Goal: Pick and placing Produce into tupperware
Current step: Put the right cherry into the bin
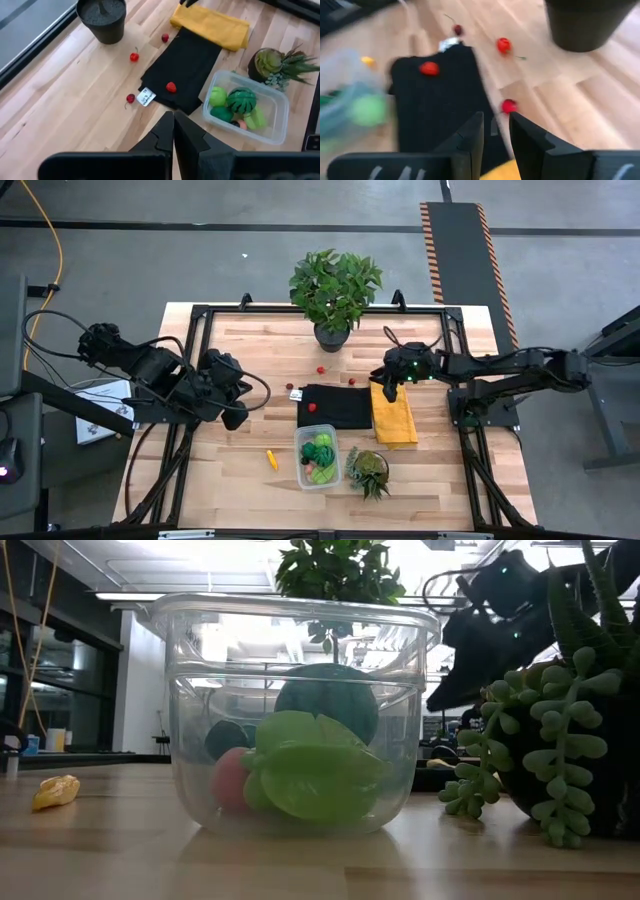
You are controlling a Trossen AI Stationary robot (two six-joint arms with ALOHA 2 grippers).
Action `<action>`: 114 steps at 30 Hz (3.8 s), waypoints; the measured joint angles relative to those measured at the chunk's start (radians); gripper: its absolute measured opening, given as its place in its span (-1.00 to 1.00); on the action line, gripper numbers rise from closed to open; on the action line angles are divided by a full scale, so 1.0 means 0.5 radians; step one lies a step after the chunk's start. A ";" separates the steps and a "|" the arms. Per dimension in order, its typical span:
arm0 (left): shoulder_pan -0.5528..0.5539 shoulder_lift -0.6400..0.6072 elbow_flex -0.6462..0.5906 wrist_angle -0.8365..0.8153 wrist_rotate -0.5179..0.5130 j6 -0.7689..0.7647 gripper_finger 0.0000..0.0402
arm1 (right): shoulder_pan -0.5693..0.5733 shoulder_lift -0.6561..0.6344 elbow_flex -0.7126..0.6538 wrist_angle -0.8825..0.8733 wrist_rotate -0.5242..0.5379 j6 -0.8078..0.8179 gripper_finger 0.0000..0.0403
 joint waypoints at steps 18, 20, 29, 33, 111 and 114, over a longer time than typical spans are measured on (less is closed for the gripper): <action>0.001 0.000 0.000 -0.116 0.067 -0.107 -1.00 | 0.001 0.630 0.002 0.632 0.007 -0.016 -0.06; 0.001 0.000 0.000 -0.124 0.067 -0.107 -1.00 | 0.001 0.706 0.002 0.716 0.007 0.018 -0.06; 0.000 0.000 0.000 -0.158 0.091 -0.133 -1.00 | 0.002 0.884 0.002 0.850 0.002 0.042 -0.06; 0.001 0.000 0.000 -0.158 0.092 -0.134 -1.00 | 0.002 0.940 0.056 0.843 -0.009 0.017 -0.06; 0.000 0.000 0.002 -0.156 0.136 -0.139 -1.00 | 0.001 1.216 0.208 0.836 0.006 -0.147 -0.12; 0.001 0.000 0.002 -0.156 0.137 -0.139 -1.00 | 0.001 1.216 0.208 0.838 0.006 -0.148 -0.15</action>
